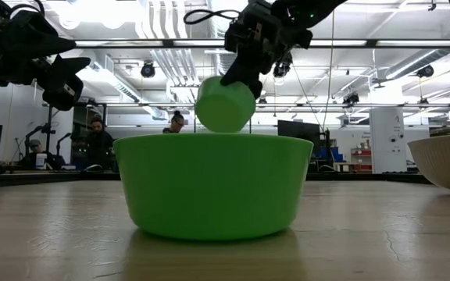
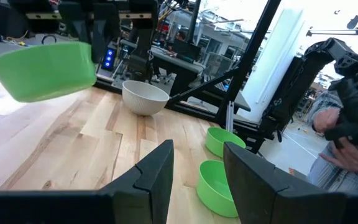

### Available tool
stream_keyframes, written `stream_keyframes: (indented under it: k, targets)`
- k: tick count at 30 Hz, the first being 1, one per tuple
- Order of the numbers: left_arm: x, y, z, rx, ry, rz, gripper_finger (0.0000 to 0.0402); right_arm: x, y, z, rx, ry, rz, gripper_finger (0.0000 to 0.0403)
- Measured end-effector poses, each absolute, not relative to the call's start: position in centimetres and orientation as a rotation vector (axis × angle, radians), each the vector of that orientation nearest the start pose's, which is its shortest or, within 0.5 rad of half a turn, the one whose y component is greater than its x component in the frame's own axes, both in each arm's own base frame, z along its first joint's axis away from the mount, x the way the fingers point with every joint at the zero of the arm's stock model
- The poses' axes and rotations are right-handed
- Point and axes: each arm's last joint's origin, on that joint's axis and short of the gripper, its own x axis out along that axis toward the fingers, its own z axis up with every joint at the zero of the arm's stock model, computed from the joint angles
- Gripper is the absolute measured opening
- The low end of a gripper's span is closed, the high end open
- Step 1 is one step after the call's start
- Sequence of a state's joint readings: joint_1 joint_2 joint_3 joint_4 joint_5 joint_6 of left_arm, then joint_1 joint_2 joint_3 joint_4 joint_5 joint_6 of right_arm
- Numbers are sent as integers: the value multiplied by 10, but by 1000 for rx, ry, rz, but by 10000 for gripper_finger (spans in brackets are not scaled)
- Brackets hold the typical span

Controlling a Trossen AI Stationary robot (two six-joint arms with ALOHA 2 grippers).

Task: Nest bowls inside each other
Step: Stack the top green bowl on top of the white bowl

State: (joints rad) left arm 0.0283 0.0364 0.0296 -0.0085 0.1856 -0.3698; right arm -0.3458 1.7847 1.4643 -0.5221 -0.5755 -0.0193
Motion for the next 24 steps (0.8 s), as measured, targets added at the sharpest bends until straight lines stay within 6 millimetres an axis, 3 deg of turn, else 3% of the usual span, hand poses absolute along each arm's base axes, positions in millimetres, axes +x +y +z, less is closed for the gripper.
stream_keyframes:
  k: [10,24]
  targets:
    - [98,-3,170,-371,44,-153,145,359,-113,299,317,685,227,8]
    - [98,-3,170,-371,44,-153,145,347,-109,320,282,629,230,8]
